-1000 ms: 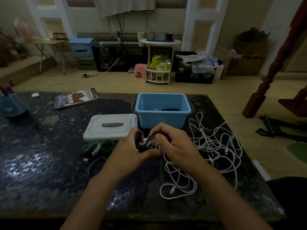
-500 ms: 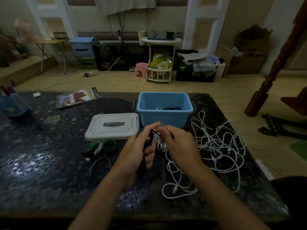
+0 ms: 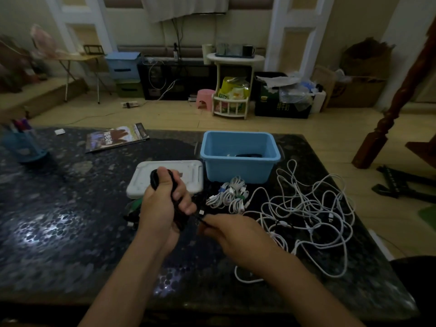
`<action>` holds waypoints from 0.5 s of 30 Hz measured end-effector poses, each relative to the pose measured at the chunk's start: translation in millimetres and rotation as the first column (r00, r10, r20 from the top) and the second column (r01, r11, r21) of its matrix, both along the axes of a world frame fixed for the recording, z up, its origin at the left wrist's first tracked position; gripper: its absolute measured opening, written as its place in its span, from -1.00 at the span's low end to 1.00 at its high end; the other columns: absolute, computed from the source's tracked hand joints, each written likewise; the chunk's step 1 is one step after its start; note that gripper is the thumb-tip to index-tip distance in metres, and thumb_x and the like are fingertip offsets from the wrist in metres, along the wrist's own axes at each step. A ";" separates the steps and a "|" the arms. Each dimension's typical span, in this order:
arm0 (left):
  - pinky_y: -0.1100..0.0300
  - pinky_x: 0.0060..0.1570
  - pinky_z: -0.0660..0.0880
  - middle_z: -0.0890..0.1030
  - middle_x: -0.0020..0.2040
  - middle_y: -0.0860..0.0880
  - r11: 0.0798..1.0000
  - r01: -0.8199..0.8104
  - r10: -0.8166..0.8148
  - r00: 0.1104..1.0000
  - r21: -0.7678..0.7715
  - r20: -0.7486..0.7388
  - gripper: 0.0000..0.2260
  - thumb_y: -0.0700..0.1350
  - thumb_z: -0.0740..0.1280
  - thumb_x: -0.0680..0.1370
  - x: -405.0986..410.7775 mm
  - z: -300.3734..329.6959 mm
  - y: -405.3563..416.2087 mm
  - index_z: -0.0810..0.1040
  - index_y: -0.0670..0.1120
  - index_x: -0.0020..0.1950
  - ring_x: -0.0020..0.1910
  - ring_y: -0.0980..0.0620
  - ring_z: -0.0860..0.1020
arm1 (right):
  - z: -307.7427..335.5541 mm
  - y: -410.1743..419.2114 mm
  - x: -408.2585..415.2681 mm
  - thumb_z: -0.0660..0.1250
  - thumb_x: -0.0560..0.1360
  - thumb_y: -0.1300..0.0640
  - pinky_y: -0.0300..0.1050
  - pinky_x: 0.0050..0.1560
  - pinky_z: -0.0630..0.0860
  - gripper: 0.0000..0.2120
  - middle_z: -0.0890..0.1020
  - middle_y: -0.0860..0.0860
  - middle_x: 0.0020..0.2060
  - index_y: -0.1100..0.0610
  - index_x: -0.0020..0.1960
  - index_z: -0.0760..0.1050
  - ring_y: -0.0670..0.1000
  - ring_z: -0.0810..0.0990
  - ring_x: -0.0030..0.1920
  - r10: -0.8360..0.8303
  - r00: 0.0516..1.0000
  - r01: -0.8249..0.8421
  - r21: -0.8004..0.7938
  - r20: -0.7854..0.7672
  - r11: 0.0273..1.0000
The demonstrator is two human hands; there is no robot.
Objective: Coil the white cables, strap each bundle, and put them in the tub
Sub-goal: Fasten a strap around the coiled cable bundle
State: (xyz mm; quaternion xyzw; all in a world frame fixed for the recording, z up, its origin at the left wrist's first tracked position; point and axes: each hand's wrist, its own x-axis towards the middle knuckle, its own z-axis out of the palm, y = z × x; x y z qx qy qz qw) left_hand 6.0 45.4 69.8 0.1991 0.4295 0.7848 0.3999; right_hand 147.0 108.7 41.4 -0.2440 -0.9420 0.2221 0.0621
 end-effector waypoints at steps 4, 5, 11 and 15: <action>0.16 -0.48 0.24 0.30 -0.45 0.07 0.954 -0.231 0.141 0.909 -0.192 -0.393 -0.60 0.25 0.13 0.61 -13.3 -10.2 3.6 0.42 -0.07 -0.14 -0.49 0.02 0.25 | 4.8 -0.5 3.1 0.23 0.63 -0.07 0.01 0.02 0.52 -0.80 0.69 -0.04 0.04 -0.09 0.19 0.56 0.06 0.62 0.05 0.107 0.993 -0.100 0.110 -0.056 0.989; 0.09 -0.40 0.31 0.34 -0.45 0.09 0.928 -0.286 0.126 0.844 -0.239 -0.521 -0.51 0.36 0.13 0.54 -14.2 -12.2 4.1 0.45 -0.07 -0.13 -0.45 -0.07 0.32 | 8.3 0.5 5.4 0.25 0.62 -0.08 0.01 0.02 0.53 -0.80 0.69 -0.07 0.01 -0.08 0.17 0.58 0.01 0.62 0.02 0.124 0.987 -0.112 0.120 -0.102 0.987; 0.11 -0.41 0.29 0.40 -0.45 0.11 0.938 -0.103 -0.171 0.692 -0.331 -0.701 -0.25 0.72 -0.02 0.17 -10.8 -22.7 3.6 0.38 0.05 -0.22 -0.47 0.17 0.35 | 26.4 15.2 19.3 0.46 0.50 0.01 -0.06 -0.02 0.56 -0.93 0.62 -0.15 -0.14 -0.06 -0.02 0.67 -0.16 0.58 -0.10 0.096 0.932 -0.094 0.025 -0.350 0.995; 0.06 -0.20 0.47 0.56 -0.24 0.12 0.900 0.147 -0.402 0.642 -0.410 -0.652 -0.22 0.72 0.09 0.11 2.0 -26.7 6.1 0.48 0.09 -0.10 -0.29 0.14 0.55 | 31.2 17.0 20.5 0.54 0.41 0.24 -0.08 0.03 0.62 -0.84 0.68 -0.12 -0.17 0.05 -0.08 0.65 -0.11 0.67 -0.08 -0.085 0.844 -0.083 -0.285 -0.530 0.955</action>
